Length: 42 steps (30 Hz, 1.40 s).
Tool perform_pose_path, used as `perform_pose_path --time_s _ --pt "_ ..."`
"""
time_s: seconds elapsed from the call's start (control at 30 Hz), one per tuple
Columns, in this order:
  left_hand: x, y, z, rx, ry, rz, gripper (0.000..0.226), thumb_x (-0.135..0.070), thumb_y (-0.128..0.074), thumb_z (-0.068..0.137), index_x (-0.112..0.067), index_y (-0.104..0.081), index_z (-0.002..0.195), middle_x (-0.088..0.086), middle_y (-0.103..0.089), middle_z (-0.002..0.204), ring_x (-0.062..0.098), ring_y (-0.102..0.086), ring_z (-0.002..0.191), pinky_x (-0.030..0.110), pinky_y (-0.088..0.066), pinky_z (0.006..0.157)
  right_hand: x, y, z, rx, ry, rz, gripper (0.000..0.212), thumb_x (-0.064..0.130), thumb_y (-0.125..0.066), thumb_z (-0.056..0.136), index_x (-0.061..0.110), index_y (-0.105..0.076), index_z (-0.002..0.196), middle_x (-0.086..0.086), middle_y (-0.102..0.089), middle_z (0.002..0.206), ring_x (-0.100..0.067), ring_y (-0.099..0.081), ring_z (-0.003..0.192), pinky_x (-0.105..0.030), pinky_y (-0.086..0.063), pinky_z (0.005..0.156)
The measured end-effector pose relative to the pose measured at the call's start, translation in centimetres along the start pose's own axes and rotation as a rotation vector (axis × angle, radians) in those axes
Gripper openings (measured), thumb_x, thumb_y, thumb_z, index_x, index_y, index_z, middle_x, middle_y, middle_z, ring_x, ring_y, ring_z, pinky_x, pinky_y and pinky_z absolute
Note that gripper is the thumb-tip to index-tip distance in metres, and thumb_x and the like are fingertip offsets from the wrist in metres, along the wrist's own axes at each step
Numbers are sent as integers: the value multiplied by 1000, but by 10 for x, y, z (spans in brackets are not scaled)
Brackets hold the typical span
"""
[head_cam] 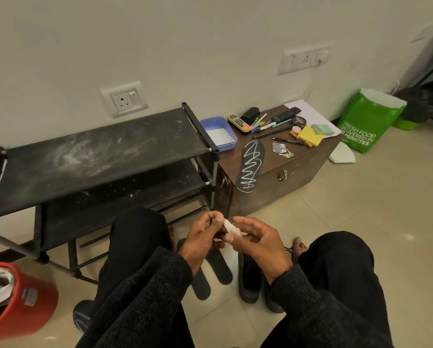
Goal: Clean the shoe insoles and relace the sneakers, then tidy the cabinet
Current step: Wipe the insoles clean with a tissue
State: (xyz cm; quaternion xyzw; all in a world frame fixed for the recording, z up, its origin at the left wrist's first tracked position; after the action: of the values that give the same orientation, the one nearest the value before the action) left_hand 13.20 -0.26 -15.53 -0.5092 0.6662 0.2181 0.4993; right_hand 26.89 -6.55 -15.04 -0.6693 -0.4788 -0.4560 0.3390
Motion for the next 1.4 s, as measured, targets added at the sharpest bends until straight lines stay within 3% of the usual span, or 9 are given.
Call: perform_pose_path --time_s 0.13,0.37,0.63,0.8,0.97,1.13,1.27,1.33,1.4 --pt "-3 -3 0 -20 -49 82 25 -29 -48 105 -9 -56 118 4 -65 85 13 -61 73 28 -54 68 -6 -1 1 32 -55 105 28 18 -83 80 15 -76 107 -7 -76 103 -27 -72 100 -44 -60 88" --pt "-6 15 5 -225 -90 188 19 -31 -44 106 -21 -53 120 6 -58 116 20 -62 100 24 -54 70 -24 8 5 -24 -150 215 20 2 -83 75 5 -74 92 -23 -70 98 -31 -70 91 -42 -60 83" --pt "6 42 9 -405 26 -255 15 -24 -51 103 -21 -59 115 11 -62 111 24 -63 98 35 -55 74 -24 -13 -4 224 -271 89 31 -4 -74 82 10 -76 111 -16 -73 107 -29 -71 98 -39 -61 83" --pt "6 36 10 -416 14 -181 11 -28 -51 103 -23 -60 108 14 -63 116 27 -63 105 45 -57 90 -19 -26 -10 344 -258 -9 29 14 -78 83 11 -74 111 -17 -72 111 -26 -70 99 -37 -60 86" --pt "9 20 10 -278 34 -149 21 -33 -51 104 -16 -58 114 18 -63 116 30 -65 104 44 -59 82 -10 -29 -6 272 -222 344 36 14 -70 90 5 -65 125 -19 -70 120 -34 -67 114 -46 -55 98" --pt "-3 11 8 -220 -58 69 19 -36 -46 105 -21 -55 113 12 -62 113 28 -67 100 37 -62 72 -17 -21 -3 177 -258 418 45 3 -76 81 0 -64 124 -22 -71 113 -28 -73 89 -32 -60 71" --pt "-9 22 11 -281 -82 204 10 -42 -46 104 -35 -52 107 5 -61 111 27 -67 98 50 -62 79 -37 -11 -4 153 -422 336 34 11 -86 69 -2 -74 98 -17 -67 88 -14 -54 59 -24 -51 56" --pt "-7 33 13 -348 -44 260 8 -43 -48 102 -37 -52 107 3 -60 113 25 -66 99 51 -61 82 -39 -11 -5 172 -451 384 20 14 -83 74 4 -71 86 -10 -64 78 -15 -55 61 -27 -52 61" --pt "-3 32 13 -340 8 248 16 -46 -54 99 -34 -56 109 3 -63 115 23 -66 99 48 -60 84 -33 -10 -4 160 -424 483 19 15 -75 85 5 -70 100 -13 -73 97 -23 -70 82 -36 -58 81"
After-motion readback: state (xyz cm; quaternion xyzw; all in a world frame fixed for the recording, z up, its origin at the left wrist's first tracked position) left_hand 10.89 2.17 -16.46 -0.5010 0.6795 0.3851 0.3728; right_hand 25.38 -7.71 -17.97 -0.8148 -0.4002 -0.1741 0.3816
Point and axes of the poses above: each hand's wrist, its own z-axis towards the middle knuckle, its own y-axis out of the back of the hand, x = y × z, the point moved 9 cm from there along z, towards the middle knuckle
